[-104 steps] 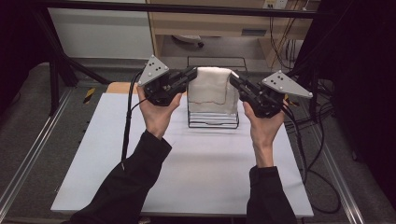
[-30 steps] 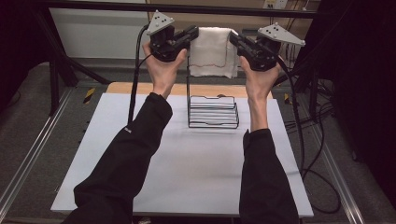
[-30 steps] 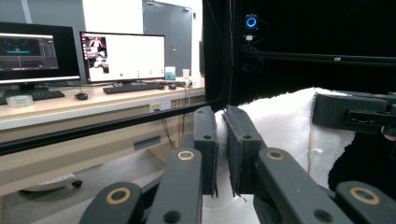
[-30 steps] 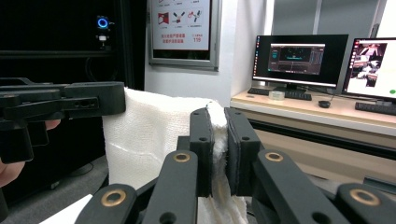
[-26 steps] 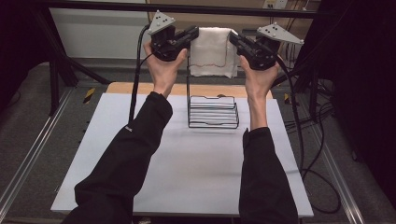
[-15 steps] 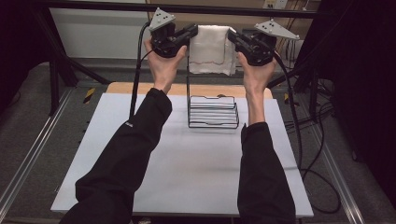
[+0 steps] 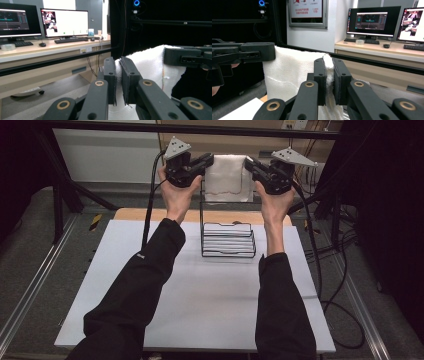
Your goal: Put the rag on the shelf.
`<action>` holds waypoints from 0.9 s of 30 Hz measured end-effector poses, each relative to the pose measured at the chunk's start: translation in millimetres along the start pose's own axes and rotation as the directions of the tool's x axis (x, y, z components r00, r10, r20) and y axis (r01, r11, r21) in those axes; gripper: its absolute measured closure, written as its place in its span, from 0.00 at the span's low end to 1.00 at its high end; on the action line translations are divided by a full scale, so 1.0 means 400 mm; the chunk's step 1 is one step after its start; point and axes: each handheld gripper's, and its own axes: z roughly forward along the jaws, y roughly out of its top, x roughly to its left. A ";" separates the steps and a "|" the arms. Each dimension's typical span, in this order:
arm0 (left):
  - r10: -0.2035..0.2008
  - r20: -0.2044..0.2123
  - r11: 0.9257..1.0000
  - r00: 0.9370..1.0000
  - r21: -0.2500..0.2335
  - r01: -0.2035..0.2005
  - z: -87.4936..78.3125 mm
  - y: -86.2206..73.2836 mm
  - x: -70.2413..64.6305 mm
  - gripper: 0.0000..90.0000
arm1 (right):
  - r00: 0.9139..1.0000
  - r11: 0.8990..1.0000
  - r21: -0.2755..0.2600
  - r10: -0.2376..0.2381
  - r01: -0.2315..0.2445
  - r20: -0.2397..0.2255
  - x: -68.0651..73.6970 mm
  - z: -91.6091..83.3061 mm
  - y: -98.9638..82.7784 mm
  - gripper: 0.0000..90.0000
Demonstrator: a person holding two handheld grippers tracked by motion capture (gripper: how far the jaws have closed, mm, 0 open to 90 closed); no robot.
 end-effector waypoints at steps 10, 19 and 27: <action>0.006 0.012 1.000 1.000 0.024 -0.006 -0.010 -0.039 -0.008 0.92 | 1.000 1.000 0.030 0.007 -0.007 -0.001 0.005 -0.013 -0.040 0.92; 0.002 0.039 0.999 0.999 0.041 -0.004 -0.014 -0.067 -0.027 0.92 | 1.000 0.998 0.052 0.021 -0.021 0.002 0.002 -0.029 -0.069 0.92; 0.003 0.052 0.999 0.999 0.044 -0.006 -0.023 -0.079 -0.036 0.92 | 1.000 0.998 0.055 0.017 -0.017 0.003 0.005 -0.044 -0.078 0.92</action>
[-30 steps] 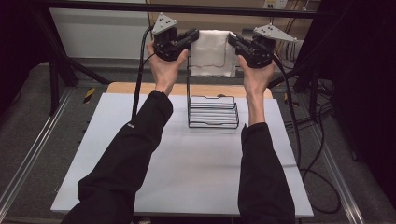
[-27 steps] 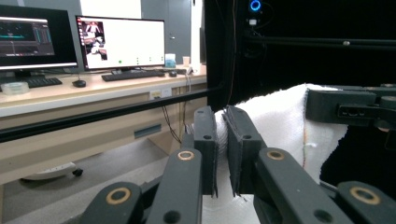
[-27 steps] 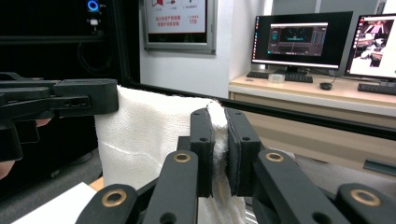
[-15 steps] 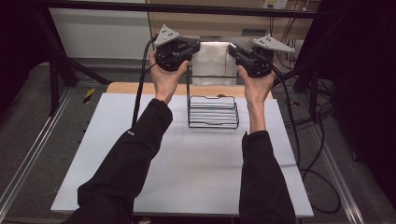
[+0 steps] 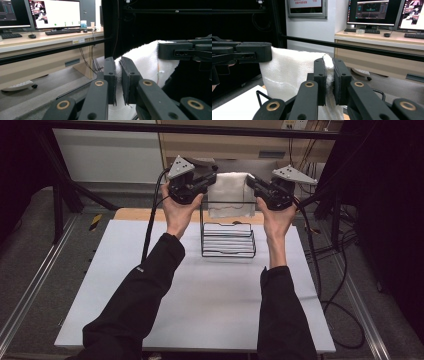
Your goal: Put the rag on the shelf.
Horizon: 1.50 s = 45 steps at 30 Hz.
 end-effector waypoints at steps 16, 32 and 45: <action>0.011 0.027 1.000 1.000 0.019 -0.011 -0.009 -0.020 -0.016 0.92 | 1.000 1.000 0.024 -0.009 0.009 -0.005 0.003 -0.024 -0.025 0.92; 0.006 0.063 0.999 0.998 0.050 -0.009 -0.041 -0.049 -0.039 0.91 | 0.999 0.998 0.054 -0.029 0.031 -0.032 0.020 -0.059 -0.050 0.91; 0.027 0.075 0.995 0.997 0.096 -0.034 -0.065 -0.067 -0.063 0.89 | 0.997 0.995 0.091 -0.042 0.049 -0.069 0.025 -0.079 -0.080 0.91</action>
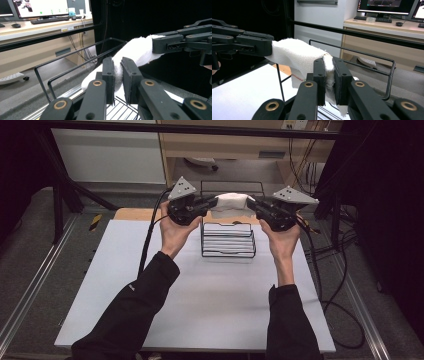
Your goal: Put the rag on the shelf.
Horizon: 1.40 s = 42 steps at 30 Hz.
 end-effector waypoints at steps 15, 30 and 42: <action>-0.051 -0.010 0.998 0.999 0.019 0.051 -0.016 0.066 0.026 0.99 | 1.000 1.000 0.003 -0.007 0.007 -0.008 0.002 -0.003 -0.017 0.91; -0.054 0.042 0.991 0.998 0.123 0.048 0.020 0.031 0.012 1.00 | 1.000 1.000 0.002 -0.015 0.015 -0.019 0.004 -0.007 -0.033 0.90; -0.050 0.041 0.986 0.998 0.158 0.043 0.033 0.007 0.012 1.00 | 0.998 1.000 0.015 -0.027 0.028 -0.053 0.009 -0.026 -0.034 0.71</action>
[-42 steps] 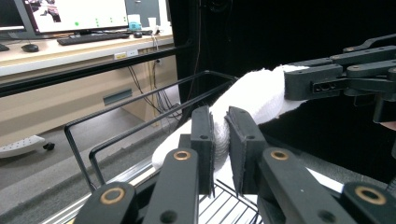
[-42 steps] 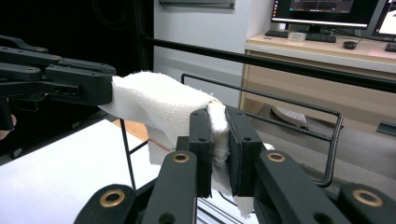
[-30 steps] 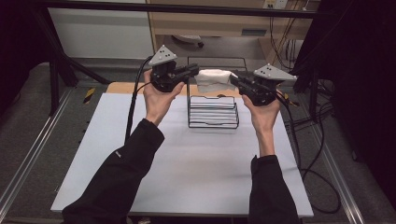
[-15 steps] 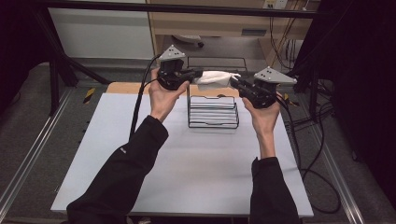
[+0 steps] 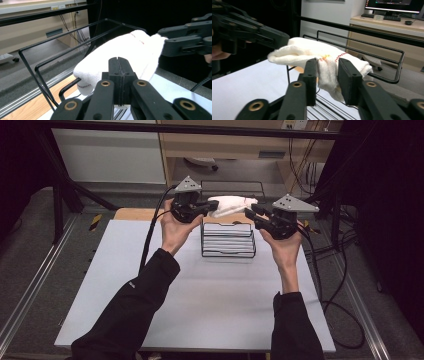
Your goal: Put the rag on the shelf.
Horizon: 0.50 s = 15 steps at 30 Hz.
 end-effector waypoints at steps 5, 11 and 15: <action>0.002 -0.001 1.000 1.000 0.010 -0.002 0.006 -0.005 0.002 1.00 | 1.000 1.000 -0.024 0.009 -0.009 0.001 -0.005 -0.016 0.011 0.67; 0.028 -0.005 0.999 1.000 0.024 -0.028 0.007 -0.020 -0.004 1.00 | 1.000 1.000 0.026 0.011 -0.010 -0.029 0.006 0.008 0.020 0.88; 0.033 -0.004 0.999 0.999 0.035 -0.033 0.006 -0.037 -0.002 1.00 | 0.999 0.997 0.077 0.030 -0.028 -0.029 0.013 0.033 0.003 0.99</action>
